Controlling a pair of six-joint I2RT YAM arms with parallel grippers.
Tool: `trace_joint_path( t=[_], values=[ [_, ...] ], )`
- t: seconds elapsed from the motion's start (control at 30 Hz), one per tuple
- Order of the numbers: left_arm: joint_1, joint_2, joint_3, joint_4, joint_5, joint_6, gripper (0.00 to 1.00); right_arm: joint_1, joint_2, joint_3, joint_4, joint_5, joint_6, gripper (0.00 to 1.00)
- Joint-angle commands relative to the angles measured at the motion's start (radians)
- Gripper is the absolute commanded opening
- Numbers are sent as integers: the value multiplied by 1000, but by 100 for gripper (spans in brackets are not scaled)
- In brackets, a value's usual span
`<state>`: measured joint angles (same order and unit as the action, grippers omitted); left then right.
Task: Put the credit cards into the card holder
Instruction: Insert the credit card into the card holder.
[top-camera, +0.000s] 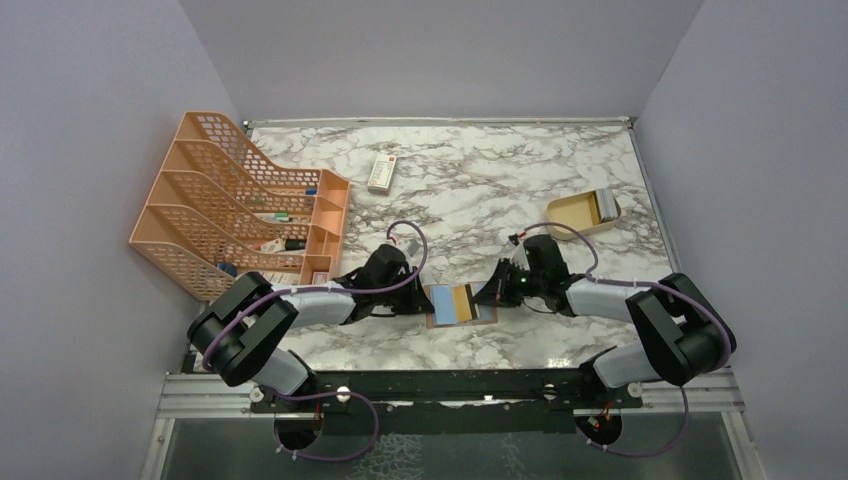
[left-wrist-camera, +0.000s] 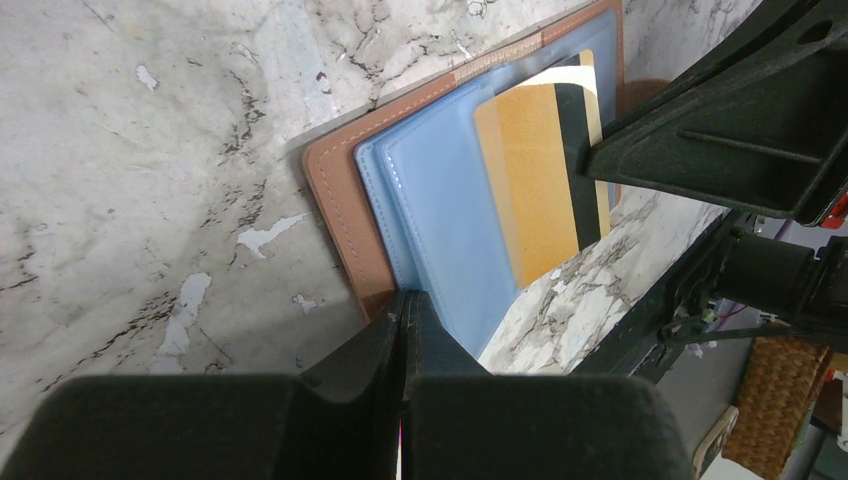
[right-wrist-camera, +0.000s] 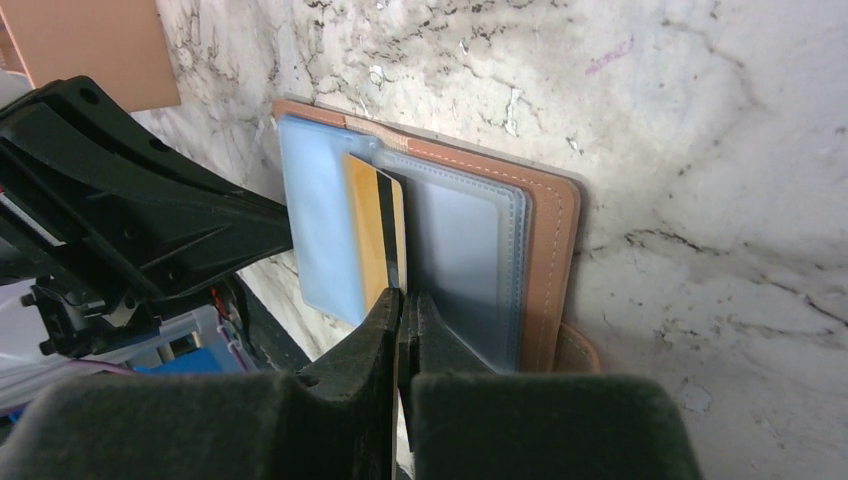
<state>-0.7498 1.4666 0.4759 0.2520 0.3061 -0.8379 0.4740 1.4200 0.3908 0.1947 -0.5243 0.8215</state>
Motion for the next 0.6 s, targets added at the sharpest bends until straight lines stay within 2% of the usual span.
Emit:
trace_joint_path(
  t=[0.0,0.43,0.57],
  values=[
    [-24,12,-26,-11,-9,-12,0,1,-27,-41,28,34,37,1],
    [-33,14,-27,8,4,-41,0,11,-52,-66,67,41,77,1],
    [-33,10,-32,10,2,-45,0,20,-65,-53,24,51,66,14]
  ],
)
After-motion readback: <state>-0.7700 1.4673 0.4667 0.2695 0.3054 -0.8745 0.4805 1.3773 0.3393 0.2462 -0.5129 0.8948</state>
